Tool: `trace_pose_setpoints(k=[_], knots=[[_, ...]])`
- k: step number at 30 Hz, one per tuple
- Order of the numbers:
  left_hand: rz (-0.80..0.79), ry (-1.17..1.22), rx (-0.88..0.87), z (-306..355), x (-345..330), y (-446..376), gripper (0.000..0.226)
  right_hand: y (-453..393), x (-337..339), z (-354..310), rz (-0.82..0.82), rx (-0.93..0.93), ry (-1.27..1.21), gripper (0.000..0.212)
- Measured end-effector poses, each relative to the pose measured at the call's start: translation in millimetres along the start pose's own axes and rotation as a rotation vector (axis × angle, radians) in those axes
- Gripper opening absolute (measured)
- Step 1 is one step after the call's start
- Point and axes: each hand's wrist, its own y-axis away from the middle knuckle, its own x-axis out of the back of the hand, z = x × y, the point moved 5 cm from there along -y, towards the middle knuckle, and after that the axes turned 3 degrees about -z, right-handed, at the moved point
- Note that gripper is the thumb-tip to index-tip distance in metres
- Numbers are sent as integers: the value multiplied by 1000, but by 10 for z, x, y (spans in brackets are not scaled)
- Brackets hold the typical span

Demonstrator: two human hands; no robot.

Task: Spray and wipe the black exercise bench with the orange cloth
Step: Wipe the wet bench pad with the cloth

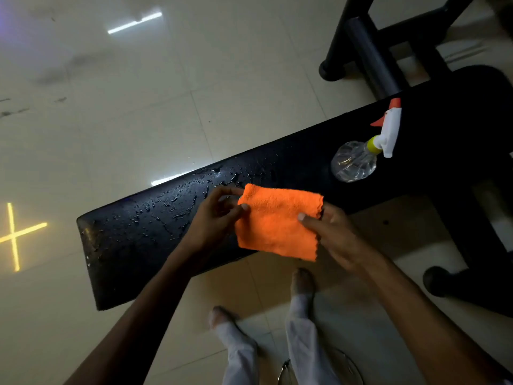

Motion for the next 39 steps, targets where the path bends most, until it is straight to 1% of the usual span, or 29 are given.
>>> trace_pose_setpoints(k=[1,3,6,8,9,10,11,12,13,14,15,16,18,20,21,23,25,28,33,36,39], knots=[[18,-20,-16,-38,-5,-38,25,-12,27,-123,73,68,128,24],[64,-52,-52,-78,6,-120,26,-47,34,-466,163,253,388,25],[146,-150,-87,-109,93,-209,26,-99,-58,-889,252,517,758,38],[193,-215,-87,-132,158,-212,26,-155,-207,-988,260,629,960,49],[207,-244,-89,-149,178,-201,27,-210,-276,-964,223,628,1046,54],[218,-278,-90,-173,196,-187,28,-283,-329,-876,150,575,1129,56],[226,-313,-92,-208,215,-168,29,-363,-368,-722,37,474,1211,54],[227,-344,-94,-247,231,-145,30,-433,-385,-527,-82,342,1288,47],[223,-372,-96,-286,246,-116,31,-471,-376,-352,-166,216,1362,37],[220,-398,-98,-320,262,-91,31,-484,-364,-244,-192,150,1422,29],[221,-421,-99,-353,280,-65,32,-491,-355,-196,-166,146,1455,27],[222,-444,-105,-374,287,-42,31,-501,-337,-200,-105,183,1442,28],[225,-492,-114,-414,292,5,32,-546,-318,-261,27,295,1361,27],[222,-556,-126,-448,299,18,32,-641,-332,-307,102,373,1329,28],[218,-601,-137,-468,303,6,32,-720,-333,-304,126,389,1321,31],[214,-704,-155,-500,312,-54,35,-913,-325,-290,161,398,1314,44],[229,-793,-158,-527,330,-130,40,-1094,-307,-228,144,393,1326,56],[263,-877,-177,-557,356,-238,54,-1245,-215,-72,82,458,1417,65],[277,-1058,-195,-687,334,-391,72,-1372,-86,57,25,585,1551,71],[319,-1072,-187,-770,294,-422,75,-1435,-50,98,36,604,1602,73],[392,-1076,-142,-860,300,-362,77,-1550,5,10,30,604,1629,72]])
